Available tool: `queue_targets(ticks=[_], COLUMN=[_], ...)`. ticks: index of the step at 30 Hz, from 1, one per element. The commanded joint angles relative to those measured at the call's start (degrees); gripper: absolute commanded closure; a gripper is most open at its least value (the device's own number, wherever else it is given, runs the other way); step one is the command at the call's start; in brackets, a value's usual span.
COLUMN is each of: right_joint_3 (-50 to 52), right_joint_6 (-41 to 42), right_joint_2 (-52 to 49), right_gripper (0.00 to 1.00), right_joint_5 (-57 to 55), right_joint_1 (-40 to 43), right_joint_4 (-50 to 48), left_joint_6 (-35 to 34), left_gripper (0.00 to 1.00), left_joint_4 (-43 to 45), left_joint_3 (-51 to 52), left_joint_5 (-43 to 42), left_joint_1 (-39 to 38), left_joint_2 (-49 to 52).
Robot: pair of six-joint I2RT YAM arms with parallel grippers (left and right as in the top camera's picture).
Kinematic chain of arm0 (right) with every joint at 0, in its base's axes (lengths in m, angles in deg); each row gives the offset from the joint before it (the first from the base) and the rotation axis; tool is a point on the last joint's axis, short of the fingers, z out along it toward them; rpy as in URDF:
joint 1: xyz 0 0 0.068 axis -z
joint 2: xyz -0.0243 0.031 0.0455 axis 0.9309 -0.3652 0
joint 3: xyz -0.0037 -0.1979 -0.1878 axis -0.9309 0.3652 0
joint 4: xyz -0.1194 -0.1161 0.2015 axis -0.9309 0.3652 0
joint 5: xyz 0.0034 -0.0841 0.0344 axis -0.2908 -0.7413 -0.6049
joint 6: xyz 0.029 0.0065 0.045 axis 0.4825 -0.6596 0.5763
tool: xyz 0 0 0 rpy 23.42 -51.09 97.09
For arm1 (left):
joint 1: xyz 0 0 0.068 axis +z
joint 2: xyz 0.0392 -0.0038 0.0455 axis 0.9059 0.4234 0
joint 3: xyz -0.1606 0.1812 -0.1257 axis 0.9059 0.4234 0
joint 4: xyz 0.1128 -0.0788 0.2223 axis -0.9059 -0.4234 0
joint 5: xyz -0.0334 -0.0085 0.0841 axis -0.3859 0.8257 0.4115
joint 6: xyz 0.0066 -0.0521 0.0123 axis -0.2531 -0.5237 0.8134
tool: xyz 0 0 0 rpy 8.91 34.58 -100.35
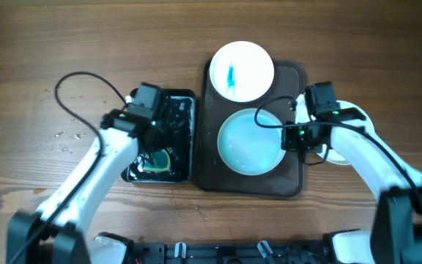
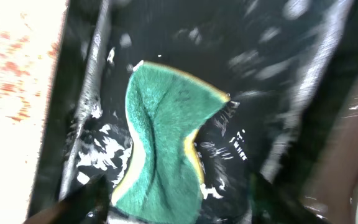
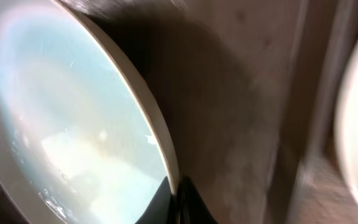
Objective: Clean dirty plates on tray and stack at the side
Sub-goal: 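Return the sponge to the black tray with the left gripper, then lift the plate with the right gripper and rinse it over the black tray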
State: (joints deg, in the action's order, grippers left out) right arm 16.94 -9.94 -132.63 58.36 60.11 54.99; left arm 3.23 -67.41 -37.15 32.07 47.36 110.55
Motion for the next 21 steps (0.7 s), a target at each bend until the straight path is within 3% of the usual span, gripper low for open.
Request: queue_targets(ticks=[1, 11, 15, 21], right_joint_3=[-6.8, -20.0, -23.1, -23.5], right_joint_6=[-1.5, 0.0, 2.8, 6.3], right_joint_2=[7.9, 6.1, 1.0, -6.7], right_gripper=[0.96, 0.96, 0.96, 0.96], right_joint_5=[-0.5, -9.4, -15.3, -27.4], right_joint_1=[-1.0, -17.7, -26.6, -36.3], right_joint_4=[4.2, 12.2, 8.9, -0.9], left_joint_6=[0.0, -1.4, -1.4, -1.4], left_gripper=[0.04, 0.0, 0.0, 0.0], left_joint_4=[-1.8, -3.2, -5.3, -8.0], left_joint_3=[-4.0, -4.2, -4.2, -4.2], left_joint_5=[-3.1, -8.5, -8.6, -8.7], left_joint_1=[3.4, 19.5, 24.4, 25.4], left_joint_2=[-7.4, -25.6, -31.0, -33.6])
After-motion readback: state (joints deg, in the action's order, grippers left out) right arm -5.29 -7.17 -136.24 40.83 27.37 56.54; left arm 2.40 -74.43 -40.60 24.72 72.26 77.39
